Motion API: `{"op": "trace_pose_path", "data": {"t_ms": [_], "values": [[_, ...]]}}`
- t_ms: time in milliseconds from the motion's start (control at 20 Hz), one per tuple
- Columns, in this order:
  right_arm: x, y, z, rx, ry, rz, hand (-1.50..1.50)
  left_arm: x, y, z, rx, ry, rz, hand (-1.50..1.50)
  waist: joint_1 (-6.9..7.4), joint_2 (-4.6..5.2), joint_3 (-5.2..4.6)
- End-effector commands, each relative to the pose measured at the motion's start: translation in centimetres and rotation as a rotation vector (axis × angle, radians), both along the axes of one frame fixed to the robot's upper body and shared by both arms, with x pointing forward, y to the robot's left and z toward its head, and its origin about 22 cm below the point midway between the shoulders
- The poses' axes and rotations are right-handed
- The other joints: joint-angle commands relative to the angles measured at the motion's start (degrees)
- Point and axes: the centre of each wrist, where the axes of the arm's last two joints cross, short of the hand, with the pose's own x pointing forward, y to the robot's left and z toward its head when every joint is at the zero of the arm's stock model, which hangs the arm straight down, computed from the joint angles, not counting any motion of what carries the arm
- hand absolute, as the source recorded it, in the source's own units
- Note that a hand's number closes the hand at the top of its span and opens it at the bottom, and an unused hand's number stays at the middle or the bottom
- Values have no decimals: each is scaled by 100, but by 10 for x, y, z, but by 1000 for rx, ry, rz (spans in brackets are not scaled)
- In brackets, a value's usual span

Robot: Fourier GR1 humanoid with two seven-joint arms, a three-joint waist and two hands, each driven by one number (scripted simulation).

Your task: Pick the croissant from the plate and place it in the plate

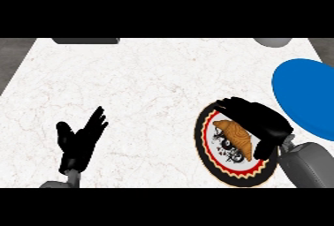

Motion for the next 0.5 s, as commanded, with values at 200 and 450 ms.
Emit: {"op": "trace_pose_path", "data": {"t_ms": [200, 450], "values": [[5, 8, -41, -44, 20, 8, -150, -3, -9, -5, -2, 9, 14, 0, 5, 16, -13], [10, -3, -41, -151, 47, 97, 150, -3, -6, -6, -4, 13, -8, 0, 10, 19, -13]]}}
